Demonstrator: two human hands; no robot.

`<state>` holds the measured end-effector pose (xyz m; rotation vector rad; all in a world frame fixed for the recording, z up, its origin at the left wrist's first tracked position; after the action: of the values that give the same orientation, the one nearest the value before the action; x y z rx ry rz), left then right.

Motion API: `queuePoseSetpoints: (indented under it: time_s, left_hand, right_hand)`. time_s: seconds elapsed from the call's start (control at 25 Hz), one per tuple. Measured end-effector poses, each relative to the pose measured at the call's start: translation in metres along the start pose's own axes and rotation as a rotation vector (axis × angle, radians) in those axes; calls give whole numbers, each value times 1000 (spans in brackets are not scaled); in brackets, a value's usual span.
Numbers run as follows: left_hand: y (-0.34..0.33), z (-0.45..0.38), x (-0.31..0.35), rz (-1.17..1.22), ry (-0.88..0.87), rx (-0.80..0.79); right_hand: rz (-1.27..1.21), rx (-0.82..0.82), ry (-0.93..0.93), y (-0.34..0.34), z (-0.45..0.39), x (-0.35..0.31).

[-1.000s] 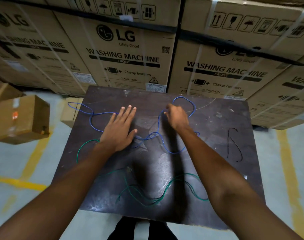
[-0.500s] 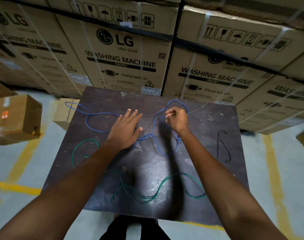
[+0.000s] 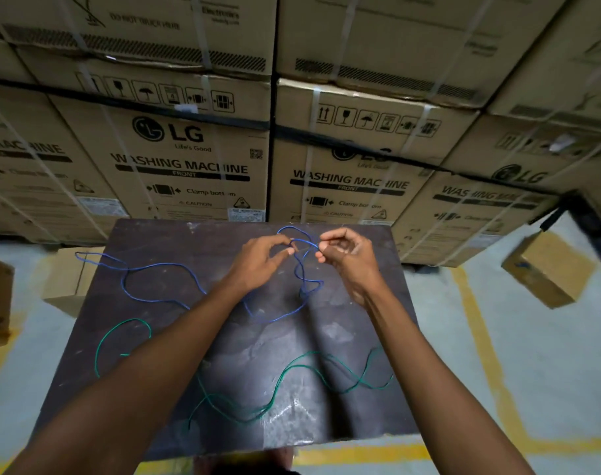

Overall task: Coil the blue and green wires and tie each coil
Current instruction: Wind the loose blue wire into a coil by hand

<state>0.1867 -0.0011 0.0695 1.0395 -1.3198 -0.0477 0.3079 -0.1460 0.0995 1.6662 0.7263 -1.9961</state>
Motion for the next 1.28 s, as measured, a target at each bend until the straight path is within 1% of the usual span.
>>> queuePoseSetpoints:
  time_s: [0.08, 0.16, 0.24, 0.28, 0.4, 0.52, 0.6, 0.68, 0.76, 0.8, 0.88, 0.96, 1.04, 1.08, 1.16, 1.28]
  left_hand:
    - [9, -3, 14, 88, -10, 61]
    - [17, -6, 27, 282, 16, 107]
    - [23, -7, 46, 420, 16, 85]
    - [24, -7, 55, 442, -4, 58]
    - [24, -6, 74, 347, -97, -6]
    - [20, -4, 84, 270, -144, -28]
    - [16, 0, 86, 351, -121, -53]
    - [14, 4, 78, 465, -57, -70]
    - [14, 10, 67, 510, -2, -64]
    - [15, 13, 62, 501, 10, -54]
    - [14, 16, 62, 426, -27, -54]
    - [11, 19, 69, 338, -95, -76]
    - [11, 22, 69, 278, -109, -68]
    - [12, 23, 68, 262, -104, -54]
    - [17, 24, 68, 256, -106, -28]
    - [21, 22, 79, 269, -129, -16]
  right_hand:
    - [-36, -38, -8, 11, 9, -5]
    - [-39, -130, -38, 15, 20, -6]
    - [-27, -237, -91, 15, 33, -7]
    - [-19, -286, -124, 14, 39, -8]
    - [28, -387, -202, 8, 48, -14]
    - [27, -361, -256, 3, 48, -20]
    - [-64, -331, -292, 2, 48, -22]
    - [-204, -297, -300, 5, 51, -25]
    - [-354, -290, -301, 8, 56, -24]
    - [-417, -322, -303, 6, 60, -24]
    - [-491, -430, -312, -4, 67, -25]
    - [-429, -499, -355, -10, 68, -25]
    - [-261, -493, -402, -8, 66, -23]
    - [-207, -490, -397, -7, 65, -24]
    - [-197, -530, -346, -9, 69, -30]
    - [-299, -656, -304, -25, 84, -32]
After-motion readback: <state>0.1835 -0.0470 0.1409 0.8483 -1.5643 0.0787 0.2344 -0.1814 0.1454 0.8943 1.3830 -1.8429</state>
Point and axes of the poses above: each hand's wrist, its own z-axis away from the middle knuckle, its own y-axis out of the back of the hand, x = y × z, the point moved 10 cm from there along -z, towards the middle knuckle, and after that the axes turned 6 degrees about x, right-handed, at the moved point
